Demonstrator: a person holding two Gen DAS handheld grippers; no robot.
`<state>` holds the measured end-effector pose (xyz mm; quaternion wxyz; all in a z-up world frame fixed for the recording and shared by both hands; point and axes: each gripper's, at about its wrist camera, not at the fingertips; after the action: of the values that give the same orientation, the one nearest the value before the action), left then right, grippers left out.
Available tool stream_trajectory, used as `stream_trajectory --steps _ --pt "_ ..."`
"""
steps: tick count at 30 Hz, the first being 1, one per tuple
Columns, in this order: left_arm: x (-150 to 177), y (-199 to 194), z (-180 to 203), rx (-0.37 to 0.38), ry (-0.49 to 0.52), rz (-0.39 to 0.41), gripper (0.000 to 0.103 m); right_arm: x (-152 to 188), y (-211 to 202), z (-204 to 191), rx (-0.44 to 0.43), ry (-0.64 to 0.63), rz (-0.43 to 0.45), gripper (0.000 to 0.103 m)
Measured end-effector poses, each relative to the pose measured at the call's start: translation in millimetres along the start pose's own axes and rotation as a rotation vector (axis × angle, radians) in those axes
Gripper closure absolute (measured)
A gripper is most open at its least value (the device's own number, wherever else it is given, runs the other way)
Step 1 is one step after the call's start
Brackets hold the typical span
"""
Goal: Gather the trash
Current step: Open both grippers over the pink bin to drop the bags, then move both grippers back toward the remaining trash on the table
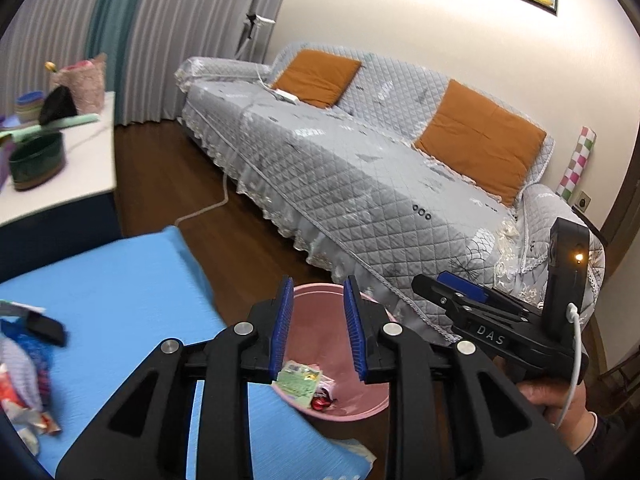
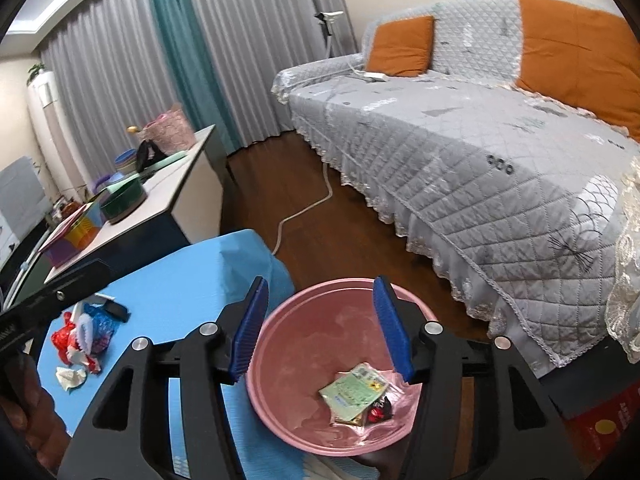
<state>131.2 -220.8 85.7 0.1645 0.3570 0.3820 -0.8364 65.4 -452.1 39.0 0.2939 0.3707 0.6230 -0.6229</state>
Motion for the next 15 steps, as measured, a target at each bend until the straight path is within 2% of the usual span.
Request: stream_trajectory --steps 9,15 --pt "-7.9 -70.8 -38.2 -0.083 -0.013 0.085 0.078 -11.3 -11.4 -61.9 -0.090 -0.065 0.046 0.049" --pt "-10.3 -113.0 -72.4 -0.150 -0.032 0.134 0.078 -19.7 -13.8 -107.5 -0.161 -0.120 0.066 0.055"
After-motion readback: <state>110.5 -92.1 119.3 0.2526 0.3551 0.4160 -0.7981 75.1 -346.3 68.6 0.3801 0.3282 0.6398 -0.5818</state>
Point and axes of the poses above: each gripper's, at about its wrist camera, not at the fingertips, and y roughly the way its jaws point, z to its right, x to its underside, and after that the axes turned 14 degrees about -y, right-handed
